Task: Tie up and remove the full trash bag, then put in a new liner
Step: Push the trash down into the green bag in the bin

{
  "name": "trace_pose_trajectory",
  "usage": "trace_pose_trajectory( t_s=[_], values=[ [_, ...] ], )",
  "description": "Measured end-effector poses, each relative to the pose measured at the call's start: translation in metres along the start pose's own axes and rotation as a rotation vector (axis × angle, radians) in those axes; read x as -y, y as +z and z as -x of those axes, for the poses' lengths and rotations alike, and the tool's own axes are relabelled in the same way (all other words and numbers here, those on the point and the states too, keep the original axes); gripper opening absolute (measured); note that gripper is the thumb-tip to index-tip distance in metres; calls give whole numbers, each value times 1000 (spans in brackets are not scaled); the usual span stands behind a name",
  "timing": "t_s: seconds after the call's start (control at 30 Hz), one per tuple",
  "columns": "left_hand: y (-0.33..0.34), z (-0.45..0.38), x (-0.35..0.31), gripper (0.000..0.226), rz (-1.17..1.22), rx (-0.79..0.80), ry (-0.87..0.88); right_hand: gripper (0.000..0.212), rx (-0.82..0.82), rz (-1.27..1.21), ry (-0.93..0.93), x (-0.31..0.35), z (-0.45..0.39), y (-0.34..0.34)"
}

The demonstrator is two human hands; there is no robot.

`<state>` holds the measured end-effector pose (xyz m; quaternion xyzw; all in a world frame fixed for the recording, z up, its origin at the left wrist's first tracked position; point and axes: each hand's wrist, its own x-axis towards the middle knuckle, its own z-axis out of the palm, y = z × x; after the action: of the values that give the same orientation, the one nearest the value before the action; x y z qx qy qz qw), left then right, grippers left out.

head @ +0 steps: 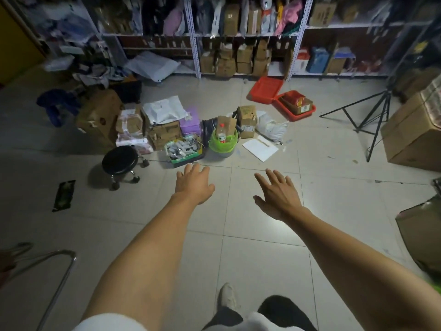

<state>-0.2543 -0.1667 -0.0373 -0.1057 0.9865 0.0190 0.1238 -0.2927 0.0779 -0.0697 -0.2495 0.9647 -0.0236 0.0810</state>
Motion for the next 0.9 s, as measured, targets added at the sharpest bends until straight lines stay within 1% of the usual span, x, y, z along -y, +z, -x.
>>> trace_pose_trajectory(
  t_s=[0.27, 0.43, 0.67, 0.9],
  values=[
    [-15, -129, 16, 57, -19, 64, -4, 70, 34, -16, 11, -29, -127, -4],
    [-26, -225, 9, 53, 20, 55, -27, 70, 40, -36, -12, -59, -225, -10],
    [-44, -332, -2, 54, 53, 101, -75, 72, 101, -51, -39, -103, -353, -28],
    [-55, -432, 17, 54, 76, 116, -76, 73, 161, -57, -58, -116, -459, -30]
  ],
)
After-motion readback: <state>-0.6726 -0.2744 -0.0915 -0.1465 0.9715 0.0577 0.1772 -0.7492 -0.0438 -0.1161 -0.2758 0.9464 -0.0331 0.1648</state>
